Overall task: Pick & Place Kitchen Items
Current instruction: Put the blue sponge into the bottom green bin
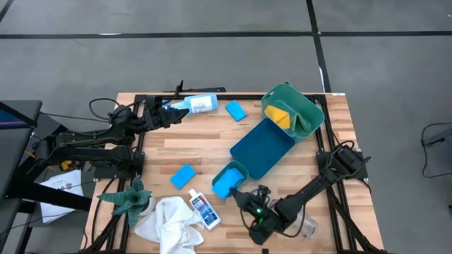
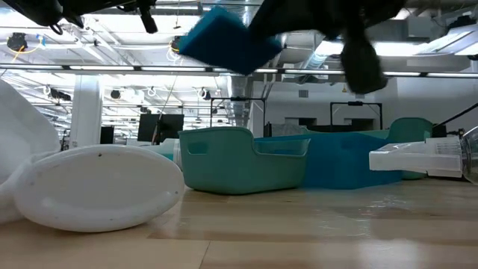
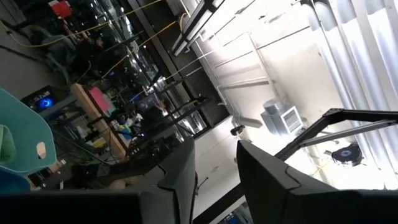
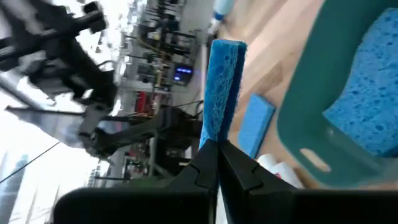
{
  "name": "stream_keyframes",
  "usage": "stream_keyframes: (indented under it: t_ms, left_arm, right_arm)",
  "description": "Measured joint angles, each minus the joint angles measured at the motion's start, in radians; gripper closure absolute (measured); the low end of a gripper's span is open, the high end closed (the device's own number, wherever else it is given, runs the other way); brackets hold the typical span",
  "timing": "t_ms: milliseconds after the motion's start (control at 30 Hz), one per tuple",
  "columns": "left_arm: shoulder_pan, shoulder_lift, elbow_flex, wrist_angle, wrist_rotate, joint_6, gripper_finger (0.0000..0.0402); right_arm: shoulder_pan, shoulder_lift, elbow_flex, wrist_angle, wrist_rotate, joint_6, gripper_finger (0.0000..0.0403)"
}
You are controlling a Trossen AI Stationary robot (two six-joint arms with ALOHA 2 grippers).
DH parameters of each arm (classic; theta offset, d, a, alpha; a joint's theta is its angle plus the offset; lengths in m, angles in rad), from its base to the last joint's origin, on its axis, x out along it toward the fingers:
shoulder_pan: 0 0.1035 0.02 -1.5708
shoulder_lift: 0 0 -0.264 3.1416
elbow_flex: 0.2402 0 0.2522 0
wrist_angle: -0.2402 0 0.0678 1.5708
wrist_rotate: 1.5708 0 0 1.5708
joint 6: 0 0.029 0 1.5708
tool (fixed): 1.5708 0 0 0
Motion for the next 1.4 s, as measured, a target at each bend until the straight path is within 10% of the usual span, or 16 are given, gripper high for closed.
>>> stream_keyframes:
  t_ms: [1400]
  left_arm:
    - [0.001,0.000,0.000,0.000,0.035,-0.005,0.0286]
  right_arm:
    - [-0.126,-0.073,-0.001,-0.390,-0.323,0.033,0.0403]
